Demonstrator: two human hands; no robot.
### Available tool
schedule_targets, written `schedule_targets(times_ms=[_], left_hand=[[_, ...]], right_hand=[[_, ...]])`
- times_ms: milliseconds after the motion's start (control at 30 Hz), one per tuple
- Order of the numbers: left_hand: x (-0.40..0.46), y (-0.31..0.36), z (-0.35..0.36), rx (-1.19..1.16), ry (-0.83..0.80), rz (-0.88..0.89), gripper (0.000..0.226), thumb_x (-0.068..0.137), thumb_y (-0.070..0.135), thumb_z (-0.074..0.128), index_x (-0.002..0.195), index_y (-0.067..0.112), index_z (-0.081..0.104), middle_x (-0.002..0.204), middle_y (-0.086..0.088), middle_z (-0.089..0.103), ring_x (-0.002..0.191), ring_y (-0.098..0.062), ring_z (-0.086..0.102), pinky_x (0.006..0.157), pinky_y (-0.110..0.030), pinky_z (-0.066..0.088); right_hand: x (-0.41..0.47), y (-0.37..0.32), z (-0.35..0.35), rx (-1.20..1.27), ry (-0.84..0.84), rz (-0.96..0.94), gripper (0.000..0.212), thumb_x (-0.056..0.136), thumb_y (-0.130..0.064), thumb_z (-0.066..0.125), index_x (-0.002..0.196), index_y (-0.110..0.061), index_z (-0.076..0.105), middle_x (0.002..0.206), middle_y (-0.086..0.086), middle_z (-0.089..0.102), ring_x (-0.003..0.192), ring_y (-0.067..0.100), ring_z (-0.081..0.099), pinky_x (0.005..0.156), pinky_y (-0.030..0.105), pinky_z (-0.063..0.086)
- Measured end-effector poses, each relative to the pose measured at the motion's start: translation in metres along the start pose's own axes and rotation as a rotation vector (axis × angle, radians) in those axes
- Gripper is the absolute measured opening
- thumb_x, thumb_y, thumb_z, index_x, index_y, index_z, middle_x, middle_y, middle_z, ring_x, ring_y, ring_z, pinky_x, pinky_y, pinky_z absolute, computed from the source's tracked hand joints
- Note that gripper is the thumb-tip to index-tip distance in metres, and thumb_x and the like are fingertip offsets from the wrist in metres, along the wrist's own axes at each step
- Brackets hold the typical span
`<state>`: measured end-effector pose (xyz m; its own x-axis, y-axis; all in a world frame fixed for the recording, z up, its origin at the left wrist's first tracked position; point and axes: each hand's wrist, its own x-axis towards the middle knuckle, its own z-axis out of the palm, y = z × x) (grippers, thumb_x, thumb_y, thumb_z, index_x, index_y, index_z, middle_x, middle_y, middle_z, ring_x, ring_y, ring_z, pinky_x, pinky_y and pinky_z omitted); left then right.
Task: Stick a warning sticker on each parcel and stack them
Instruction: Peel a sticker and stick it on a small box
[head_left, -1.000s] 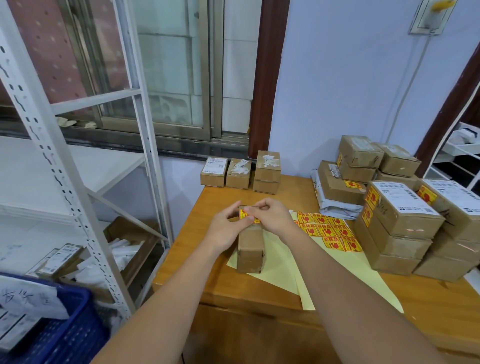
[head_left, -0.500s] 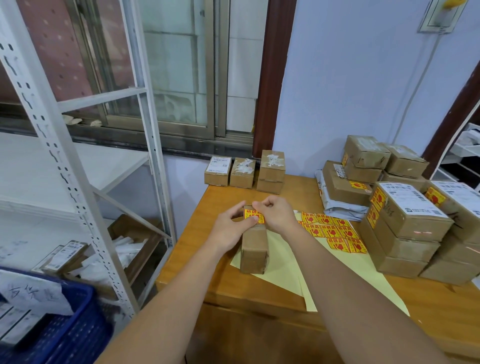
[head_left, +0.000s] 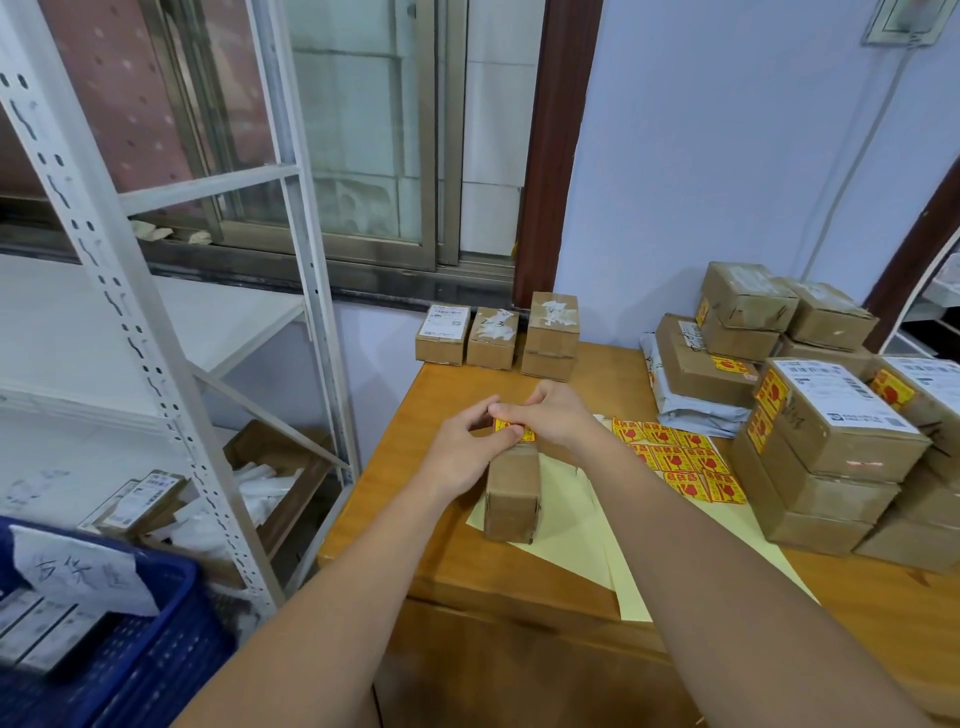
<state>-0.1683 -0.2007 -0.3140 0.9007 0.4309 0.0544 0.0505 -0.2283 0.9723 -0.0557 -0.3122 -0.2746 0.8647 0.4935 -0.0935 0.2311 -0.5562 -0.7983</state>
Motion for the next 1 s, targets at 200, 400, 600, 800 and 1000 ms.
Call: schedule_targets(times_ms=[200,400,600,800,1000], left_hand=[[-0.005,0.003,0.0,-0.019,-0.024,0.002,0.055,0.093,0.033,0.075,0.145,0.035,0.056,0.126,0.018,0.06,0.128,-0.004,0.05,0.09,-0.018,0.041],[-0.006,0.006,0.001,0.001,-0.025,-0.014,0.064,0.095,0.039,0.071,0.154,0.029,0.046,0.147,0.003,0.055,0.125,-0.004,0.048,0.086,-0.015,0.041],[-0.009,0.004,0.008,-0.104,-0.009,-0.058,0.063,0.097,0.042,0.067,0.155,0.034,0.043,0.147,0.004,0.051,0.124,-0.008,0.052,0.08,-0.015,0.046],[-0.004,0.002,0.013,-0.215,0.085,-0.113,0.046,0.095,0.041,0.071,0.14,0.036,0.059,0.134,0.007,0.058,0.122,-0.01,0.056,0.091,-0.026,0.051],[0.008,0.005,0.016,-0.232,0.164,-0.129,0.028,0.094,0.032,0.074,0.121,0.028,0.069,0.116,0.003,0.068,0.106,-0.012,0.065,0.076,-0.025,0.051]], right_hand=[[0.0,0.008,0.011,-0.028,0.162,-0.048,0.049,0.082,-0.058,0.075,0.074,-0.018,0.048,0.07,-0.003,0.052,0.071,0.017,0.051,0.062,0.034,0.038],[-0.007,0.011,0.01,-0.037,0.17,-0.083,0.038,0.096,-0.049,0.062,0.075,-0.021,0.049,0.073,-0.004,0.053,0.075,0.018,0.052,0.06,0.032,0.035],[-0.025,0.028,0.009,0.282,0.073,-0.086,0.028,0.1,-0.032,0.062,0.121,-0.015,0.069,0.118,-0.003,0.067,0.11,0.014,0.06,0.094,0.03,0.048],[-0.025,0.03,0.017,0.297,0.152,-0.127,0.033,0.101,-0.03,0.059,0.129,-0.013,0.066,0.118,-0.005,0.065,0.113,0.011,0.059,0.099,0.028,0.045],[-0.023,0.037,0.02,0.306,0.16,-0.129,0.034,0.1,-0.035,0.061,0.127,-0.016,0.068,0.12,-0.003,0.07,0.112,0.012,0.062,0.101,0.033,0.049]])
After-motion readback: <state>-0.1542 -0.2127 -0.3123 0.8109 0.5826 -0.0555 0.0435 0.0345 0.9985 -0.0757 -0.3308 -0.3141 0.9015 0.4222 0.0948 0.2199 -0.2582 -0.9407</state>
